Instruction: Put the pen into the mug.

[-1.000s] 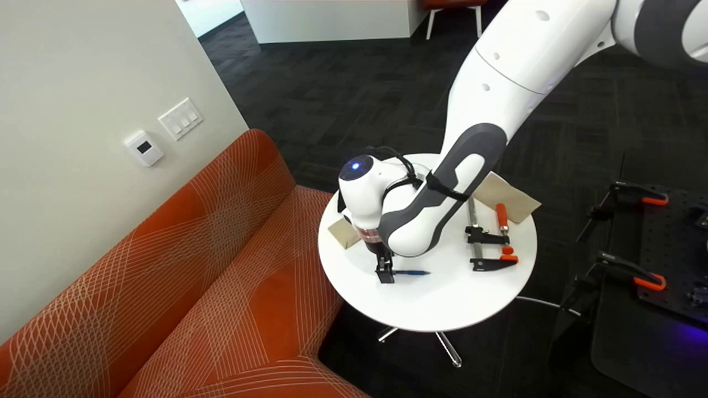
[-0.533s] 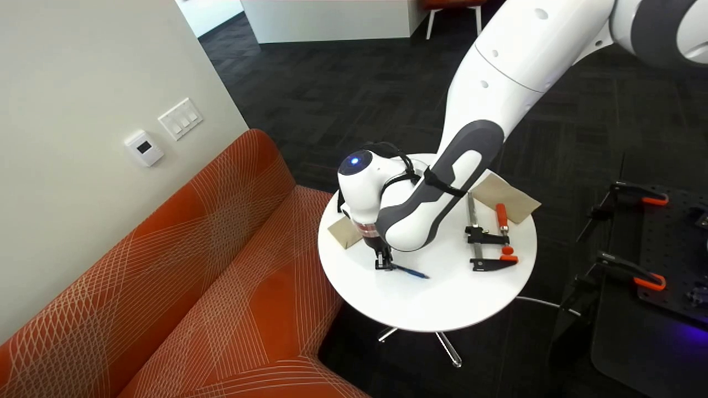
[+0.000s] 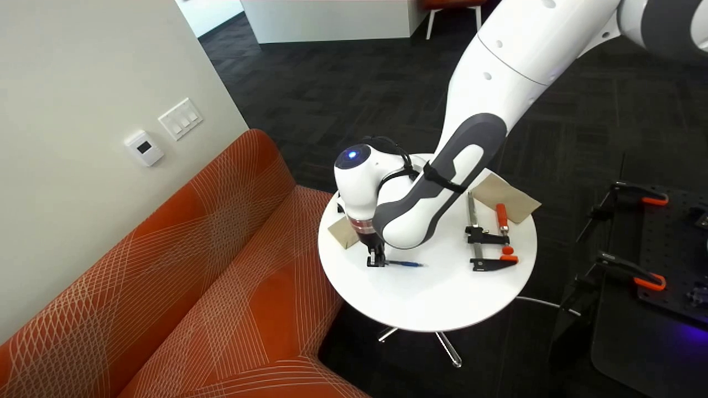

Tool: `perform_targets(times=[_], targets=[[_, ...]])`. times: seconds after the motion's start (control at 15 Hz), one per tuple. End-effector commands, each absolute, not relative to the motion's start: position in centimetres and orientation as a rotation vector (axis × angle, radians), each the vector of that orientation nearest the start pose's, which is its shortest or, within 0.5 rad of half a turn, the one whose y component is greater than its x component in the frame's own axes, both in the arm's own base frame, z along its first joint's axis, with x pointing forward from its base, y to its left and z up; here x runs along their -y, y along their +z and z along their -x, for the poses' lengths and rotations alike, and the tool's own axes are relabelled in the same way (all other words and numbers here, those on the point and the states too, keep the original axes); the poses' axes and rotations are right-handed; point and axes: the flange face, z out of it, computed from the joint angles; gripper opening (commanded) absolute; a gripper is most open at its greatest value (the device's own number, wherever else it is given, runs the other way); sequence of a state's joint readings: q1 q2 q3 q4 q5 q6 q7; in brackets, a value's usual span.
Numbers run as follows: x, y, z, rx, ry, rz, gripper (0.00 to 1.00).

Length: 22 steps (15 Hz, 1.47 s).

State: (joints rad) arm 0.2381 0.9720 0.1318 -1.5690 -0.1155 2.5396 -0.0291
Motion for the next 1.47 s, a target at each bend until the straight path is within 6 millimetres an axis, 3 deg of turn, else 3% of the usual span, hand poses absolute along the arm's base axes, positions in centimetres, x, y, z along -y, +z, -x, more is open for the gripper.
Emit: perform_targets(times=[0.0, 0.53, 0.8, 0.93, 1.0, 1.13, 1.4], targets=[[-24.0, 12.8, -63.2, 0.575, -0.064, 3.061, 0.04], [-24.5, 25.6, -60.9, 0.435, -0.176, 3.097, 0.04], [-24.1, 30.0, -59.7, 0.426, -0.18, 3.113, 0.04], [-24.1, 31.3, -59.2, 0.472, -0.15, 3.092, 0.04], [-24.5, 29.9, -60.7, 0.461, -0.188, 3.095, 0.17], [-24.5, 30.9, -60.2, 0.464, -0.181, 3.098, 0.17], [-24.5, 30.7, -59.9, 0.466, -0.172, 3.1, 0.17]])
